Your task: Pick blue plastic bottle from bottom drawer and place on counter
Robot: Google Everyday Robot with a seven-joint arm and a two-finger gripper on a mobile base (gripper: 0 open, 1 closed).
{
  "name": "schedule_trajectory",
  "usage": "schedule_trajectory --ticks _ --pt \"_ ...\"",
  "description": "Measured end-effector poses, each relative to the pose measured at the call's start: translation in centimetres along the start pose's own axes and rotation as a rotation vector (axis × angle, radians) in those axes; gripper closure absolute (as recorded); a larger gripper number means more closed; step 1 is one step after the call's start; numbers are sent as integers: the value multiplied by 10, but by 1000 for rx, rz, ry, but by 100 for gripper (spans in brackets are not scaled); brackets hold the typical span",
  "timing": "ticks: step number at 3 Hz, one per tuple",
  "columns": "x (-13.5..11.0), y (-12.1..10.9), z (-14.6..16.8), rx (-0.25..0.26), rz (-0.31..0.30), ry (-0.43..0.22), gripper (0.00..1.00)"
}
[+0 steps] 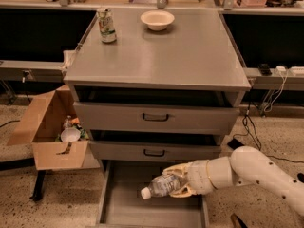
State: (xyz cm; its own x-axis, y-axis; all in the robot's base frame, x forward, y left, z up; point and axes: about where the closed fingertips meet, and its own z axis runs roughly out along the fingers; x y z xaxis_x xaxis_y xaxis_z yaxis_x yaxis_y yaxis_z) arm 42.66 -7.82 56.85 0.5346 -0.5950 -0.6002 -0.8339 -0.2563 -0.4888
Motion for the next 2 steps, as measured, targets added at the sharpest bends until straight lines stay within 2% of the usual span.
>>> schedule_trajectory --ticks 1,2 --pt "-2 -8 -9 27 10 -16 100" --pt "-20 -45 -65 121 23 -39 100"
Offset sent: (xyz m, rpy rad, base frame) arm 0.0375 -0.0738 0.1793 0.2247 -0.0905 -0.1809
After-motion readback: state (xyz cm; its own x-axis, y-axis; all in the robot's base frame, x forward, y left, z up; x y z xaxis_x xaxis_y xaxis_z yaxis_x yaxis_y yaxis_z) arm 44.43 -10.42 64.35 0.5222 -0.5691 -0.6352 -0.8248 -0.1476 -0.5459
